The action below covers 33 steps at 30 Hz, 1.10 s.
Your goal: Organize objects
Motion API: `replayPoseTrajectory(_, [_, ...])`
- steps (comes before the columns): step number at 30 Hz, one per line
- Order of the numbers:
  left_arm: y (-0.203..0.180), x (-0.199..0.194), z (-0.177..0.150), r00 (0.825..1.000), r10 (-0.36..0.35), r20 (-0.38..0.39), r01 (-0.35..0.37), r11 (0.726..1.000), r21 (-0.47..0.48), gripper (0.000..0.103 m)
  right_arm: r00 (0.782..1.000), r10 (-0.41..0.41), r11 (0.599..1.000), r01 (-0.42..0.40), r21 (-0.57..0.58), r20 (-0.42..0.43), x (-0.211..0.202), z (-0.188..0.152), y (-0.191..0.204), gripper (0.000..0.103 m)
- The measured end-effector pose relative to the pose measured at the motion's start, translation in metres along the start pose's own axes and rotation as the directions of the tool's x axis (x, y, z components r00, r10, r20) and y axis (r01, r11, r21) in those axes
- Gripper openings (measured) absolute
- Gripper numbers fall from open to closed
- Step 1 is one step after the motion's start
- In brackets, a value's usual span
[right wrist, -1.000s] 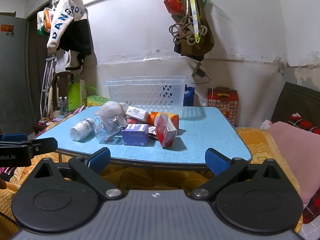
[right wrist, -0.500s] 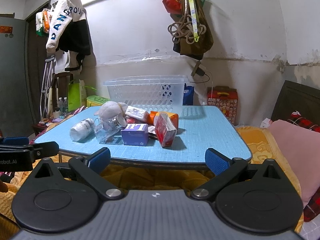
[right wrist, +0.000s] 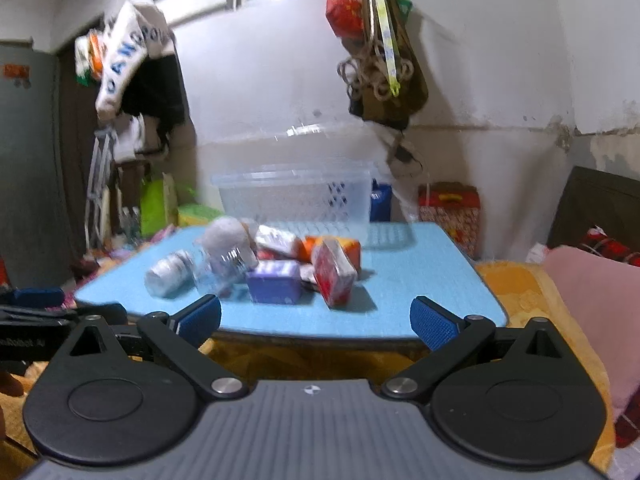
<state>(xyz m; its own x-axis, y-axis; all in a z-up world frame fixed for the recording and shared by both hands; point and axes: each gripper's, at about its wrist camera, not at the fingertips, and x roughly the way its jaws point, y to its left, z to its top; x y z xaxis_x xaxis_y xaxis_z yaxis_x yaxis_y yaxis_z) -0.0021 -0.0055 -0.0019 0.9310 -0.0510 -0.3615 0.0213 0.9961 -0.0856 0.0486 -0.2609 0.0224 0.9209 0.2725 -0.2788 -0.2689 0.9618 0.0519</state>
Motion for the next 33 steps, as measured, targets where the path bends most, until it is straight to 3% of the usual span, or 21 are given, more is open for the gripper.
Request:
replayPoseTrajectory(2, [-0.001,-0.002,0.001,1.0,-0.006,0.015,0.006,1.0,0.008,0.103,0.997,0.023,1.0,-0.023,-0.003,0.07,-0.005,0.0,-0.001,0.103])
replayPoseTrajectory(4, [-0.005,-0.005,0.002,0.999,0.0,0.053,-0.002,0.999,0.035,0.103,0.989,-0.004,1.0,0.006,-0.013,0.145,-0.009,-0.002,0.003,0.103])
replayPoseTrajectory(6, [-0.009,-0.006,0.005,0.995,-0.011,0.095,0.006,0.998,0.061,0.103,0.988,0.001,1.0,0.002,-0.016,0.154,-0.009,-0.001,0.005,0.103])
replayPoseTrajectory(8, [-0.01,-0.008,0.008,0.991,-0.067,0.118,0.06,0.996,0.063,0.103,0.99,-0.012,1.0,0.016,-0.027,0.142,-0.008,0.002,0.005,0.103])
replayPoseTrajectory(11, [-0.008,-0.003,0.017,0.994,-0.091,0.057,0.087,0.994,0.067,0.103,0.994,-0.039,0.999,0.041,-0.022,0.106,-0.007,0.01,-0.001,0.103])
replayPoseTrajectory(15, [0.013,0.008,0.042,0.997,-0.075,-0.007,0.075,0.997,0.035,0.103,0.999,-0.008,0.998,0.01,-0.068,0.037,0.006,0.024,-0.015,0.103])
replayPoseTrajectory(19, [0.043,0.038,0.074,0.999,-0.011,-0.038,0.011,1.0,0.008,0.103,0.996,-0.037,0.999,0.034,-0.039,-0.075,0.048,0.045,-0.034,0.103])
replayPoseTrajectory(22, [0.062,0.077,0.088,0.994,-0.004,-0.111,0.003,1.0,-0.01,0.103,0.988,-0.01,1.0,0.012,0.014,-0.154,0.087,0.055,-0.049,0.103])
replayPoseTrajectory(26, [0.078,0.119,0.08,0.978,0.038,-0.207,-0.041,0.999,-0.009,0.1,0.98,-0.011,0.999,0.021,0.049,-0.198,0.113,0.048,-0.062,0.103])
replayPoseTrajectory(28, [0.084,0.131,0.073,0.966,0.009,-0.258,-0.014,1.0,-0.017,0.097,0.982,0.027,0.997,-0.012,0.08,-0.189,0.111,0.039,-0.068,0.103])
replayPoseTrajectory(33, [0.079,0.147,0.067,0.961,0.019,-0.276,-0.008,0.999,0.039,0.097,0.977,0.069,0.996,-0.056,0.067,-0.202,0.111,0.03,-0.067,0.102])
